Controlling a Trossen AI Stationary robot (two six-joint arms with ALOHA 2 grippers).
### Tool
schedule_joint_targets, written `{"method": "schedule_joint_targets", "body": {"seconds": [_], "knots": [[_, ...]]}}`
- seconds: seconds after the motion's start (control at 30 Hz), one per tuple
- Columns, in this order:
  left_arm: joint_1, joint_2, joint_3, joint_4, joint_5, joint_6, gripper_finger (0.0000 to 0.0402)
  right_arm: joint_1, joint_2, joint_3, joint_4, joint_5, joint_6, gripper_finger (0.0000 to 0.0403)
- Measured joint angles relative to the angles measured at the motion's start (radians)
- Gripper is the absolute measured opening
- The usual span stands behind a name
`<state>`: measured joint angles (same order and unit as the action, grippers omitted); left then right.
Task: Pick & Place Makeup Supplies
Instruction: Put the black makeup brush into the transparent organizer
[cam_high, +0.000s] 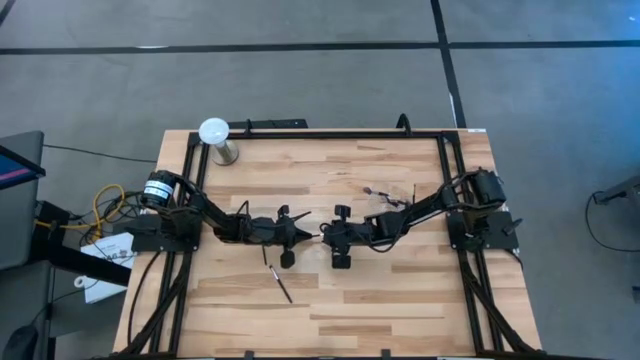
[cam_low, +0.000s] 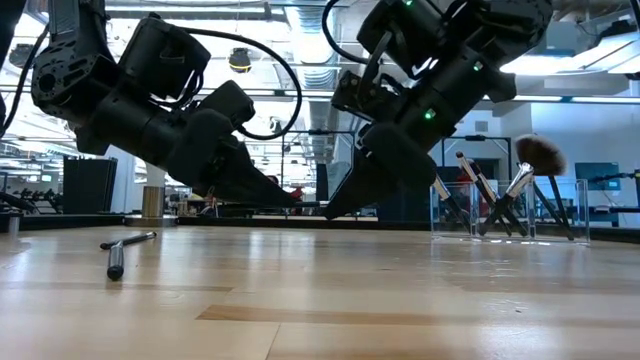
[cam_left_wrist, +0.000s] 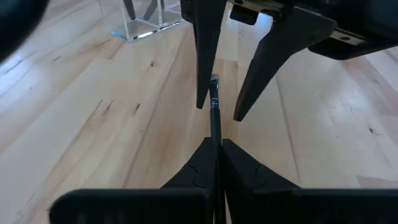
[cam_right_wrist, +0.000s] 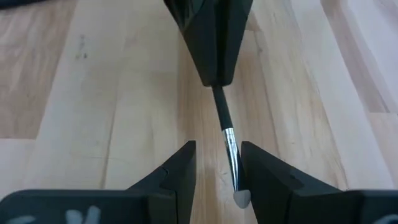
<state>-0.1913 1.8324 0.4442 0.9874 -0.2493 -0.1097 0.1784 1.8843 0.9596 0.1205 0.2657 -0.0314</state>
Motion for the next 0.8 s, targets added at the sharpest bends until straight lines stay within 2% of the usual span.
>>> {"method": "schedule_joint_targets", "body": {"seconds": [0.2,0.5,0.67,0.8], "knots": [[0.000,0.000,0.001,0.000,-0.002,0.000,0.0012,-0.005,0.000,0.000,0.000,0.002,-0.004,0.0105],[0.001,0.000,0.001,0.000,0.044,-0.001,0.0016,-0.008,-0.001,0.000,-0.002,-0.013,-0.014,0.0012],[0.002,-0.001,0.002,0.000,0.028,-0.004,0.0038,-0.008,-0.002,0.000,-0.011,-0.010,-0.014,0.0026],[0.002,-0.001,0.002,0.003,0.016,-0.005,0.0061,0.005,-0.002,0.001,-0.048,-0.004,-0.017,0.0011]]}}
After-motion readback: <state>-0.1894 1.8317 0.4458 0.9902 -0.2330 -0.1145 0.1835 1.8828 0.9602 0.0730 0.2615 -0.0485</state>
